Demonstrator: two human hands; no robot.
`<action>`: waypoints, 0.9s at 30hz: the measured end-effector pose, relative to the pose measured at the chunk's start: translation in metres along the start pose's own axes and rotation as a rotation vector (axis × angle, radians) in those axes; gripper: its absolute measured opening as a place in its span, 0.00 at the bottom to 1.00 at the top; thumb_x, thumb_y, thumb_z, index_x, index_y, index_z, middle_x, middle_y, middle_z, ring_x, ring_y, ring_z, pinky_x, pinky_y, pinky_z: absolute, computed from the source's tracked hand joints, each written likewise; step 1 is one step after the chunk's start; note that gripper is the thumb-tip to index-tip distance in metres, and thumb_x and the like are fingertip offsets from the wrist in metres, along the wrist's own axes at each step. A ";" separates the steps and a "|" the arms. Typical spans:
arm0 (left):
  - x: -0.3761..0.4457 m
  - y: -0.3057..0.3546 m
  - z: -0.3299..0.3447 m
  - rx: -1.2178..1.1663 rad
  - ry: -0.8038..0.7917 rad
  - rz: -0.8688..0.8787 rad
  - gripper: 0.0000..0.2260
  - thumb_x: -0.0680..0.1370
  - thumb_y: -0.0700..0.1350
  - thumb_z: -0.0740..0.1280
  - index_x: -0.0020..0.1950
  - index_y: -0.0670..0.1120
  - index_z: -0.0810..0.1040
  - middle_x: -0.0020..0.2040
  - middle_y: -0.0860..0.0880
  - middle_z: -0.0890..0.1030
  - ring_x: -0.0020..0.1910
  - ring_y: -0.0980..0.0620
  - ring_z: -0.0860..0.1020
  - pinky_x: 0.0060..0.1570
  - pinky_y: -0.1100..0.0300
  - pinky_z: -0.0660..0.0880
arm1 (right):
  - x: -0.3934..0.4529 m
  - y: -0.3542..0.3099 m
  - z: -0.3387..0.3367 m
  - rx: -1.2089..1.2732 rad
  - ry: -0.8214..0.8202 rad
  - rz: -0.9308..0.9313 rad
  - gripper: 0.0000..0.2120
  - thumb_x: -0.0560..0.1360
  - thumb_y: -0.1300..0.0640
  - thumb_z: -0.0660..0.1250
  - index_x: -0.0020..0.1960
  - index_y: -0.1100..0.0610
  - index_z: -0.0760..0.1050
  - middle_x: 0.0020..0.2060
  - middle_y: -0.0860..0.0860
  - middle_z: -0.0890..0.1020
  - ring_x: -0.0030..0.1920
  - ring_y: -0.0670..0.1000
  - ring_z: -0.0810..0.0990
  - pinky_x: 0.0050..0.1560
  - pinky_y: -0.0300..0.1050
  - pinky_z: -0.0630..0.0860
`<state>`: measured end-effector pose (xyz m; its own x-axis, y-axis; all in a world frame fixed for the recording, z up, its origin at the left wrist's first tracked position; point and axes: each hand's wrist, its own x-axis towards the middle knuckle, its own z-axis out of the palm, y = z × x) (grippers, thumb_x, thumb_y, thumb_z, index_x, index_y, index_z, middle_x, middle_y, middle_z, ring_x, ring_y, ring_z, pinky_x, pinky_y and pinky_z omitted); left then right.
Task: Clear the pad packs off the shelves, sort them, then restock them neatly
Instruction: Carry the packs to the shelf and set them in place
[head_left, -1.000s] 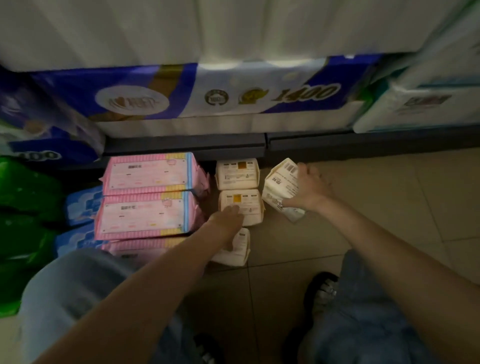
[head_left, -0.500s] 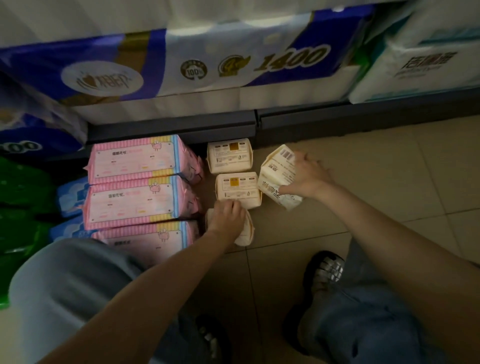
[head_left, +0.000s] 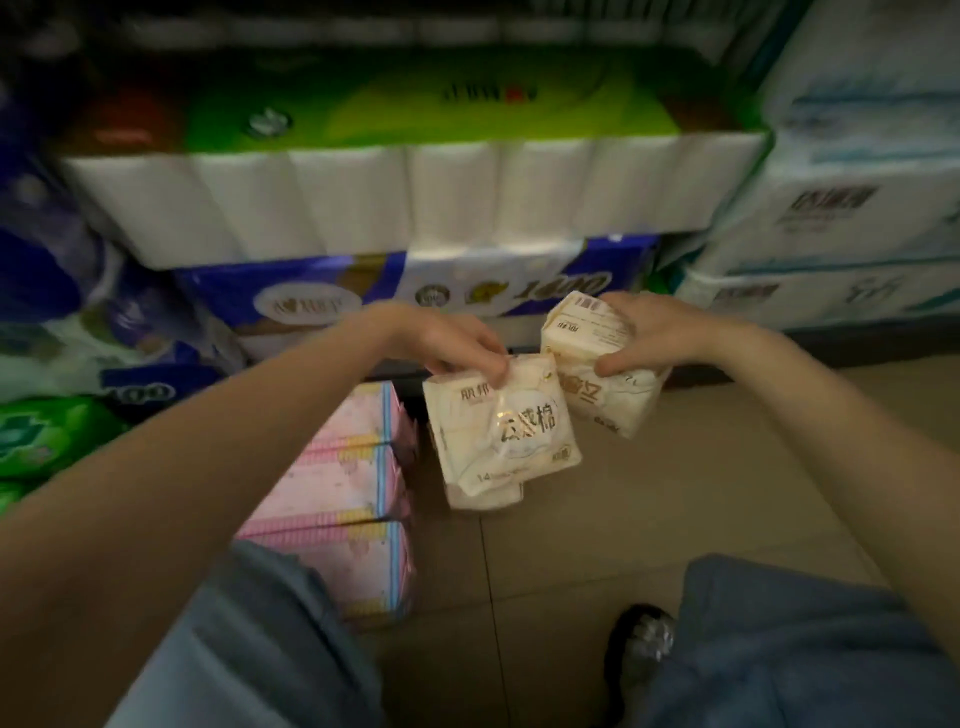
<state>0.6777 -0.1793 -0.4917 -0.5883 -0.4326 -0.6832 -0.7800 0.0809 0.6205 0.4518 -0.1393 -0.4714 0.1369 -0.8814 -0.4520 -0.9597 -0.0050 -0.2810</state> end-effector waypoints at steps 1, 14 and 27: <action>-0.019 0.008 -0.015 0.025 0.022 0.005 0.17 0.73 0.48 0.69 0.61 0.50 0.73 0.54 0.53 0.79 0.54 0.55 0.77 0.55 0.60 0.74 | -0.010 -0.010 -0.020 0.007 0.018 -0.025 0.34 0.69 0.49 0.73 0.70 0.53 0.63 0.63 0.51 0.74 0.59 0.51 0.73 0.58 0.45 0.71; -0.292 0.121 -0.135 0.192 0.700 0.225 0.29 0.59 0.53 0.71 0.59 0.60 0.72 0.55 0.53 0.80 0.48 0.57 0.82 0.43 0.61 0.79 | -0.114 -0.129 -0.244 0.237 0.673 -0.484 0.34 0.63 0.49 0.73 0.66 0.42 0.65 0.58 0.47 0.71 0.54 0.49 0.74 0.44 0.35 0.71; -0.335 0.127 -0.195 0.096 1.323 0.431 0.24 0.71 0.45 0.72 0.62 0.58 0.67 0.53 0.57 0.73 0.48 0.56 0.78 0.37 0.63 0.76 | 0.023 -0.198 -0.307 -0.302 0.719 -0.451 0.29 0.77 0.57 0.65 0.75 0.48 0.59 0.72 0.51 0.66 0.69 0.54 0.67 0.63 0.43 0.65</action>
<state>0.8167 -0.1990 -0.1092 -0.1892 -0.8716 0.4522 -0.6343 0.4600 0.6213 0.5697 -0.3035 -0.1660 0.4273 -0.8477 0.3144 -0.8892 -0.4569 -0.0233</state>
